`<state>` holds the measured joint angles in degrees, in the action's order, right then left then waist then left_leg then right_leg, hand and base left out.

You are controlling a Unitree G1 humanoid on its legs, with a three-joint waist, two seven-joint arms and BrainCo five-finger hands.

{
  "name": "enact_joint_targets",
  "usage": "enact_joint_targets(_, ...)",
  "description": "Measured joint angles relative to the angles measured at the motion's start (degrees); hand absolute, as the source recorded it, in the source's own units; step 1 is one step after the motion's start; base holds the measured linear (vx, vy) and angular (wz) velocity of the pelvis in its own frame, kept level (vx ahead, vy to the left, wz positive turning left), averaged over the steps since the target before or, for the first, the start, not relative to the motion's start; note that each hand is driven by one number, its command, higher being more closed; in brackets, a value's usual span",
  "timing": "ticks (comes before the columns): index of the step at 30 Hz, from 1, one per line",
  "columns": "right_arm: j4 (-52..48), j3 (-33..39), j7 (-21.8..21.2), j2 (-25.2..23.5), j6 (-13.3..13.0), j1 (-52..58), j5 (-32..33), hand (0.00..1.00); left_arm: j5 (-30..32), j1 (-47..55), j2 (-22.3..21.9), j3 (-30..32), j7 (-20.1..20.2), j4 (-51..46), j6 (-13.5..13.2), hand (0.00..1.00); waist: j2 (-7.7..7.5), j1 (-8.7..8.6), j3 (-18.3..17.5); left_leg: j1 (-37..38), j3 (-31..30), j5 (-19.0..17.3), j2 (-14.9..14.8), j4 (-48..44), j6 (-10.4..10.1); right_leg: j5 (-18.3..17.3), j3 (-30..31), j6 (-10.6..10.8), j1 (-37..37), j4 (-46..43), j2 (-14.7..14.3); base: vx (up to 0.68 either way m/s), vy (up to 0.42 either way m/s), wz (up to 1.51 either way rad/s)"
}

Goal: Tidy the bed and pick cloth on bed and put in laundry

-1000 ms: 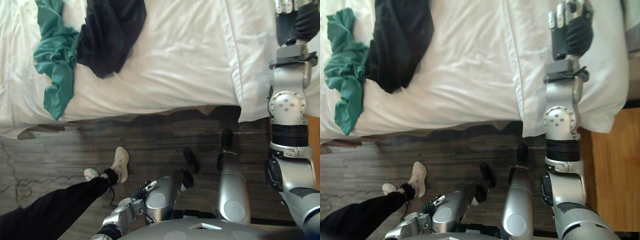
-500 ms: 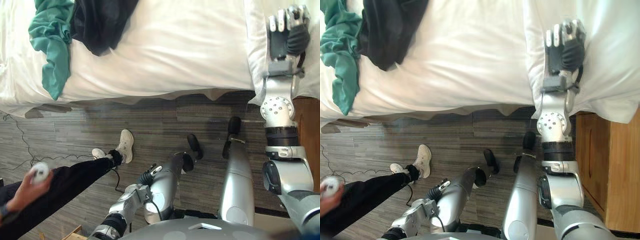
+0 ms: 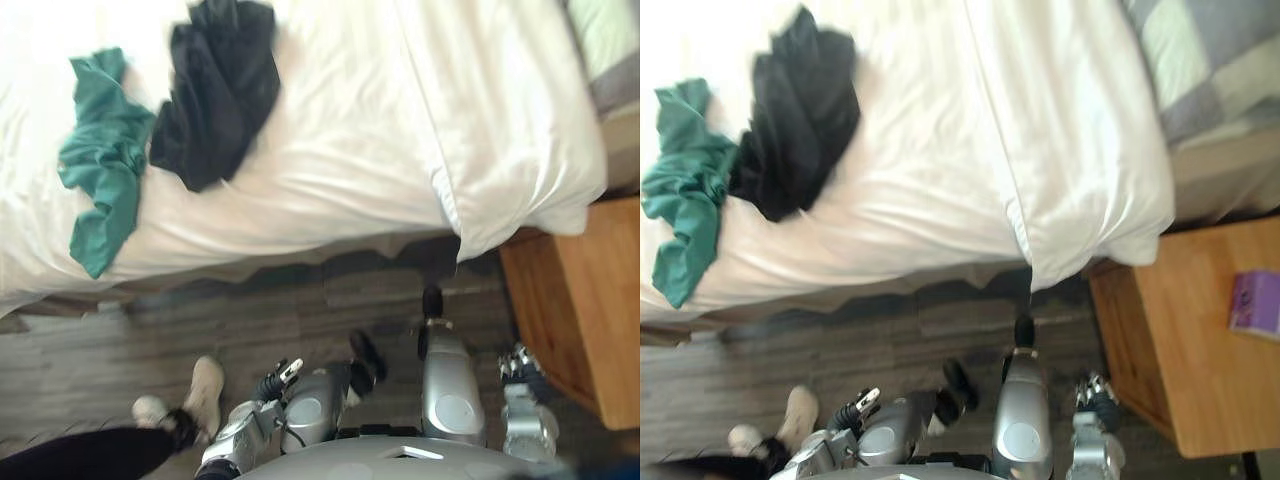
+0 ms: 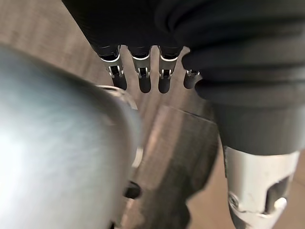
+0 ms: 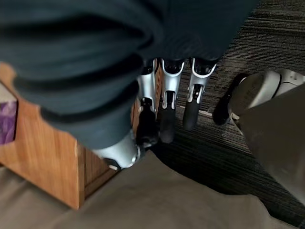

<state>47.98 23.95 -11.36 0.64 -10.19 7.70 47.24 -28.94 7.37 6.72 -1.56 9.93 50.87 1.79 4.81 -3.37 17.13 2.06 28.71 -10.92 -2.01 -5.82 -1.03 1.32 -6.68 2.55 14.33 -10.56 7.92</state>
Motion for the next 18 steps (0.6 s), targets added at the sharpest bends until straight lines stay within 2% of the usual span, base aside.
enact_joint_targets(1,0.6,-0.1,0.1,-0.3,0.0,-0.1,-2.0,0.00,1.2,-0.2,-0.2,0.1,-0.3,0.0,0.0,0.00,-0.65,0.01,-1.0,0.7,-0.2,0.2,0.0,0.8,-0.1,0.2,-0.4,0.1,-1.2,1.0,-0.2,0.07,0.002,0.10)
enact_joint_targets(3,3.3,-1.3,1.0,-0.6,0.1,-0.2,-11.4,0.00,5.5,-1.3,-1.0,0.5,-1.5,0.9,0.3,0.00,-2.42,0.12,-4.0,3.6,-1.0,0.6,-0.2,2.7,-0.1,0.7,-1.0,0.3,-5.4,4.4,-1.1,0.06,0.009,0.14)
enact_joint_targets(4,4.1,-1.4,1.8,-0.6,0.1,-0.2,-14.1,0.00,6.4,-1.8,-1.0,0.5,-1.8,1.8,0.6,0.00,-2.02,0.09,-4.4,4.0,-1.2,0.6,-0.2,2.9,-0.1,0.8,-1.3,0.3,-6.1,5.0,-1.2,0.08,0.004,0.13)
enact_joint_targets(5,5.1,-2.3,3.4,-0.5,0.5,-0.3,-18.8,0.00,8.7,-2.5,-1.0,0.5,-2.7,2.8,1.9,0.00,-2.91,-0.15,-5.3,5.1,-1.5,0.6,-0.3,3.3,-0.1,1.0,-2.1,0.4,-7.7,6.2,-1.3,0.06,-0.004,0.08)
enact_joint_targets(9,7.6,-4.2,3.9,0.1,3.3,-1.4,-21.1,0.00,14.8,-4.5,-1.1,0.3,-5.1,4.7,4.3,0.00,-2.82,-0.29,-5.3,6.2,-1.2,0.3,-0.6,3.6,-0.5,1.9,-2.3,0.4,-9.1,8.4,-1.9,0.04,-0.008,-0.06)
enact_joint_targets(10,7.8,-4.7,3.4,0.3,4.3,-1.5,-20.9,0.00,15.0,-4.7,-1.3,0.1,-5.6,4.8,4.3,0.00,-2.37,-0.35,-5.1,5.9,-0.9,-0.1,-0.7,3.0,-1.3,1.8,-2.1,0.4,-8.8,8.2,-1.9,0.04,-0.007,-0.12)
enact_joint_targets(11,8.1,-5.1,2.8,0.9,4.7,-2.1,-21.0,0.00,15.0,-5.0,-1.2,0.0,-6.1,4.9,4.2,0.00,-2.22,-0.33,-4.3,4.8,-0.8,-1.3,-1.2,-1.0,-3.1,-0.2,-1.5,0.2,-8.3,6.5,-1.5,0.05,-0.015,-0.10)
enact_joint_targets(12,8.4,-5.4,2.6,1.3,4.9,-2.5,-21.2,0.00,15.0,-5.2,-1.0,0.0,-6.1,4.9,3.9,0.00,-2.46,-0.33,-3.7,3.7,-0.8,-1.8,-1.6,-4.6,-3.9,-1.2,-0.8,0.4,-8.2,5.1,-1.0,0.02,-0.020,-0.11)
enact_joint_targets(14,8.9,-7.8,1.9,3.2,4.8,-3.1,-21.7,0.00,14.5,-5.8,-0.6,-0.2,-5.6,4.8,1.7,0.00,-3.29,-0.40,-1.3,-2.6,-1.0,-3.0,-5.1,-23.5,-5.0,-4.4,1.4,0.0,-7.4,0.0,0.9,-0.01,-0.028,-0.20)
enact_joint_targets(15,9.0,-8.3,1.8,3.7,4.8,-3.3,-21.7,0.00,14.3,-5.5,-0.5,-0.2,-5.5,4.8,0.6,0.00,-2.87,-0.34,-1.0,-4.7,-1.1,-4.6,-7.0,-27.5,-4.2,-5.4,2.3,0.1,-6.9,-1.6,1.0,-0.01,0.047,-0.36)
enact_joint_targets(16,9.0,-8.4,1.8,4.6,4.6,-3.5,-21.5,0.00,14.0,-5.4,-0.7,-0.4,-5.5,5.0,-0.7,0.00,-2.12,-0.39,-1.0,-5.2,-1.6,-6.0,-8.9,-28.5,-2.9,-6.5,3.5,0.7,-6.3,-3.1,1.0,0.00,0.101,-0.52)
enact_joint_targets(18,8.8,-8.3,1.5,5.8,3.8,-3.7,-20.9,0.00,13.5,-5.3,-0.6,-0.6,-5.1,5.1,-2.9,0.00,-2.16,-0.64,-0.9,-6.5,-5.7,-6.3,-11.3,-26.8,-2.4,-7.9,7.3,2.1,-4.0,-6.3,2.6,0.04,0.193,-0.72)
